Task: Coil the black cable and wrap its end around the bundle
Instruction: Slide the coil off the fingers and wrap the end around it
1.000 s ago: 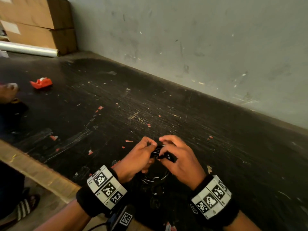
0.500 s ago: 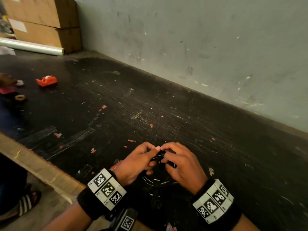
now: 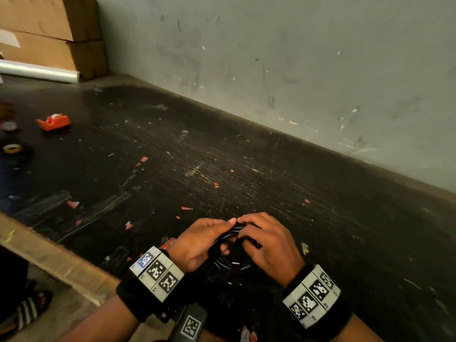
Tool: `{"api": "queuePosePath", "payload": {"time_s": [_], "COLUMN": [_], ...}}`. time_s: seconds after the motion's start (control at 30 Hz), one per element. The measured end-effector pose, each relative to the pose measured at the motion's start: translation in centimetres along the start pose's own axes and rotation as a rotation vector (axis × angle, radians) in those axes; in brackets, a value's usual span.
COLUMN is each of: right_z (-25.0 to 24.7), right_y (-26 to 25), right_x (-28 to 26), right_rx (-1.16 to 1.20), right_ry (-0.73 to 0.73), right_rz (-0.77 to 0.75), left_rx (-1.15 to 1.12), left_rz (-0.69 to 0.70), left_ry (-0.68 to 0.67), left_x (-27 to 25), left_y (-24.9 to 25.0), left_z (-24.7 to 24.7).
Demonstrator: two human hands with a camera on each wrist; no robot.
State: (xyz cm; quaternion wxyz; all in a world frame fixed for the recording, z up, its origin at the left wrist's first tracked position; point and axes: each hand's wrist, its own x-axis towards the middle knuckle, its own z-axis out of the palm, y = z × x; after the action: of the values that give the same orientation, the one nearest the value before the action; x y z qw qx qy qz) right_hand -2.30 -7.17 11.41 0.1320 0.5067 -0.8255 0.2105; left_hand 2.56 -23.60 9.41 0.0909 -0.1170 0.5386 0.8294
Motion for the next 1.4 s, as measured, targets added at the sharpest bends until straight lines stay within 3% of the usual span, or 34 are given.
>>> {"api": "queuePosePath", "payload": {"time_s": [0.17,0.43,0.57,0.93,1.17,1.3,1.4], "right_z": [-0.4,-0.4,-0.3,-1.9,-4.3,-5.6,-6.5], "right_y": [1.0,1.5,1.8,3.7,7.5,11.0,14.3], "right_x": [-1.1,-2.3,-3.2,-6.6,-10.5,-13.8,-16.4], "right_rx": [0.043,0.485,0.692,0.889,0.969,0.924,0.990], "right_ry": [-0.046,0.220,0.303,0.351,0.193,0.313,0.397], "right_rz": [0.039,0.340,0.550,0.789,0.947,1.109,1.265], "left_rx": [0.002,0.093,0.173,0.436,0.513,0.375,0.304], "left_rz": [0.013,0.100,0.194,0.321,0.215,-0.026,-0.232], "left_ry": [0.024,0.068,0.027,-0.097,-0.156,-0.057,-0.065], "left_x": [0.7,1.3,1.4,2.9,4.9,6.8,7.5], "left_y": [-0.5,-1.9,-2.5,-4.5,-6.8,-9.3,-11.0], "left_z": [0.0,1.9,3.2,6.6,10.9,14.3,16.1]}}
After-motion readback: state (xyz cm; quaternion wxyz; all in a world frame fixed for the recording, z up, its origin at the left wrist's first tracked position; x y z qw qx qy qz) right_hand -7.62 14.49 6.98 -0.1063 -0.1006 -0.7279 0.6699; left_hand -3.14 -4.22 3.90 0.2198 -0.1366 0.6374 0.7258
